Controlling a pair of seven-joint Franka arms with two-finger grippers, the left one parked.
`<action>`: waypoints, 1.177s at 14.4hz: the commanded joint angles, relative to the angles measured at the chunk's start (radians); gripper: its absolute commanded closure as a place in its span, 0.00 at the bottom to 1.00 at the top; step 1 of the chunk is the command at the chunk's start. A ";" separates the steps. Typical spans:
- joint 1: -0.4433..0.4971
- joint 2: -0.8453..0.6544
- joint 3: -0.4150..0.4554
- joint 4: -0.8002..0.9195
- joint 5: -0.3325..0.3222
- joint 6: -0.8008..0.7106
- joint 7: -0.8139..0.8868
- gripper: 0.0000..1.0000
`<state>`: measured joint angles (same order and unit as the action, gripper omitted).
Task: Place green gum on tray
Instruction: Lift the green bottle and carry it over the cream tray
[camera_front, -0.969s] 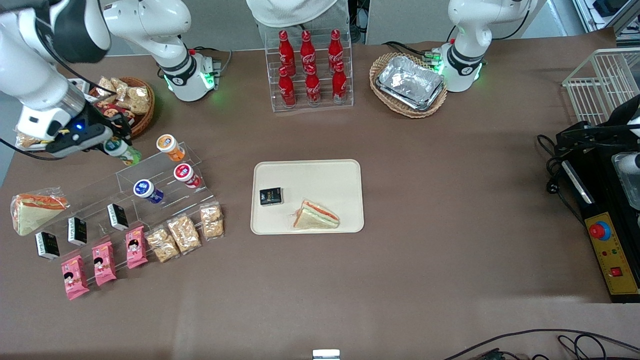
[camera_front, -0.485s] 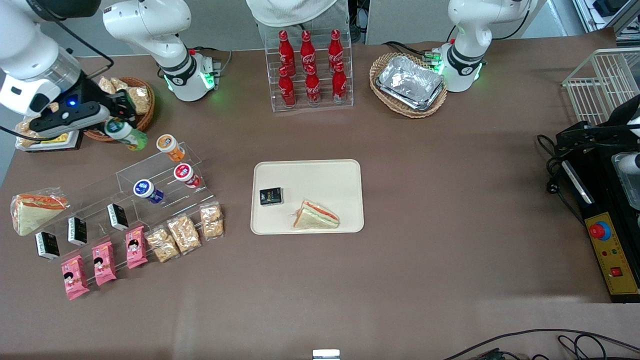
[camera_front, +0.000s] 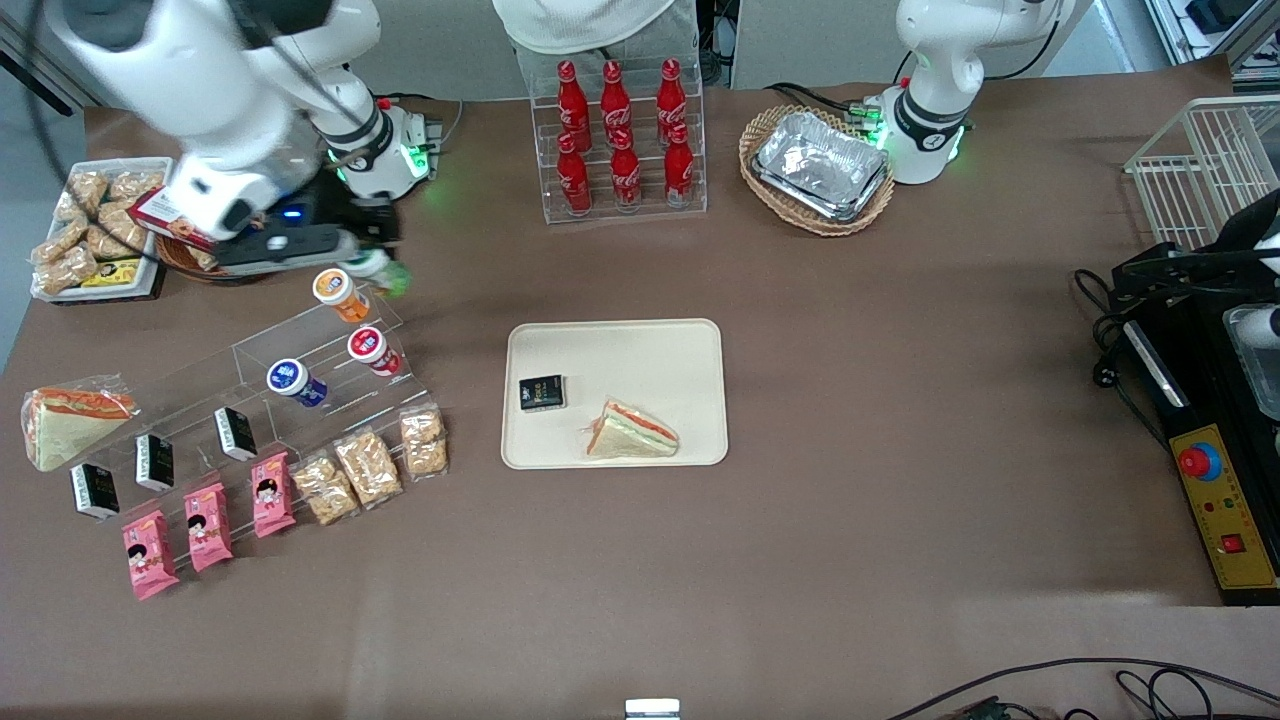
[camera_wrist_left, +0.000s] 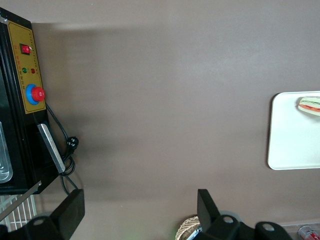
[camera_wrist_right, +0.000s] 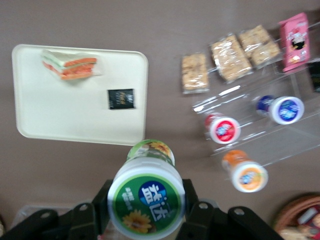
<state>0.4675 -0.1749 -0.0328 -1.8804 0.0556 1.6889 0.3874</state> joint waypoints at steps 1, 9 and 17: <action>0.129 0.112 -0.012 0.046 0.003 0.075 0.249 0.60; 0.313 0.241 -0.015 -0.273 -0.068 0.567 0.593 0.60; 0.316 0.379 -0.015 -0.430 -0.071 0.893 0.610 0.60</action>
<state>0.7771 0.1688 -0.0400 -2.2833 0.0062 2.4962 0.9719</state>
